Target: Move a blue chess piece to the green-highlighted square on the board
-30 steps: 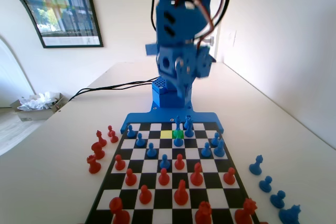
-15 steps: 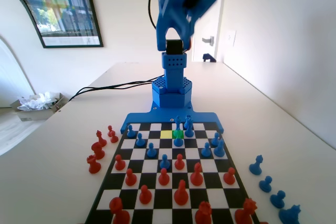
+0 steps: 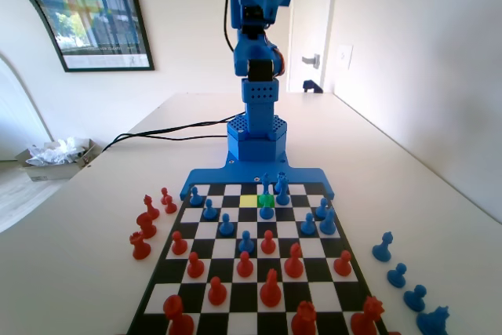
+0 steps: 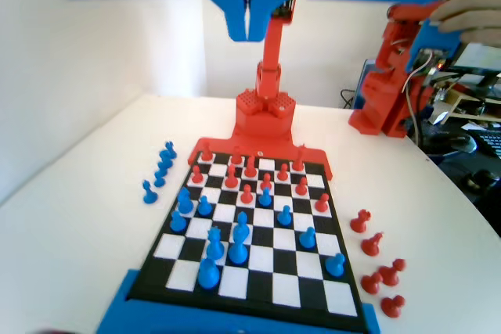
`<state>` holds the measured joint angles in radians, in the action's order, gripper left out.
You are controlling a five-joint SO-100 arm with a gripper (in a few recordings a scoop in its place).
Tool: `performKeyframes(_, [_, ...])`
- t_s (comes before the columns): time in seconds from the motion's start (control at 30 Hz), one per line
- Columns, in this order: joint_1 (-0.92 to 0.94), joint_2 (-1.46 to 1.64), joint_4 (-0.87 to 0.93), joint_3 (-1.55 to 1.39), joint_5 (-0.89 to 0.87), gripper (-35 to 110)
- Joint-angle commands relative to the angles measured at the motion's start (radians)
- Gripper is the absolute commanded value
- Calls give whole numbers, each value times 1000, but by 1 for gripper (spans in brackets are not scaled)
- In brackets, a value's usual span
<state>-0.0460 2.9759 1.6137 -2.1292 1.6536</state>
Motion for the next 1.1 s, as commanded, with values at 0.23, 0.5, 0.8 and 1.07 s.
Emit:
performKeyframes(0.23, [44, 43, -31, -49, 43, 1])
performKeyframes(0.5, [81, 77, -40, -51, 40, 1])
performKeyframes(0.8, [80, 77, -40, -49, 41, 1])
performKeyframes(1.07, [80, 77, -40, -49, 41, 1])
